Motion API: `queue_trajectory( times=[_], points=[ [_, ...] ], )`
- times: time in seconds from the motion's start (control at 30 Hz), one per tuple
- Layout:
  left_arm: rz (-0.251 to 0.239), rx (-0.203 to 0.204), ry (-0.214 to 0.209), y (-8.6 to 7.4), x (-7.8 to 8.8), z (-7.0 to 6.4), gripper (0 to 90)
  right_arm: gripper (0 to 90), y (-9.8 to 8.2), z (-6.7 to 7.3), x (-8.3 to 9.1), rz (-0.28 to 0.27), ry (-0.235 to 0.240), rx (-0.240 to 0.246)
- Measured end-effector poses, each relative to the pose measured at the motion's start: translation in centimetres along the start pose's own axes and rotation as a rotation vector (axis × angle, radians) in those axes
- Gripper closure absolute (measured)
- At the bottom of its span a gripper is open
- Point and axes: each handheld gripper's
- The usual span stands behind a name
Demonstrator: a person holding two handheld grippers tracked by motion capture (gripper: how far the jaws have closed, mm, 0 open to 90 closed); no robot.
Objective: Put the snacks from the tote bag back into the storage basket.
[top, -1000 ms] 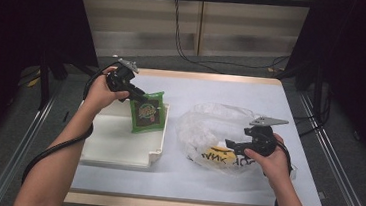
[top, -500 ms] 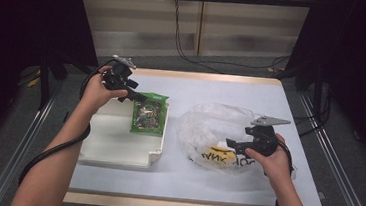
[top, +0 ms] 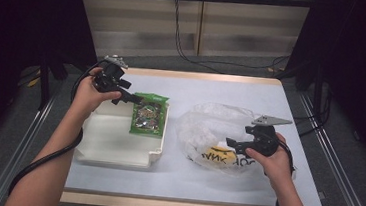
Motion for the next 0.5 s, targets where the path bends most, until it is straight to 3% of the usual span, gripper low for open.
queue_trajectory(
  times=[0.1, 0.5],
  points=[
    [-0.024, 0.011, -0.005, -0.4, 0.3, -0.4, 11.3, 10.3, 0.1, 0.1, 0.2, -0.006, -0.001, 0.002],
    [-0.03, 0.019, -0.004, -1.5, 0.9, -1.2, 9.6, 10.2, 0.7, 0.7, 0.9, -0.032, 0.007, 0.013]
  ],
)
Point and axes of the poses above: each handheld gripper's, and its own axes: x roughly backward along the jaws, y roughly out of its top, z roughly to its left, and after that the axes turned 6 degrees about x, right-handed
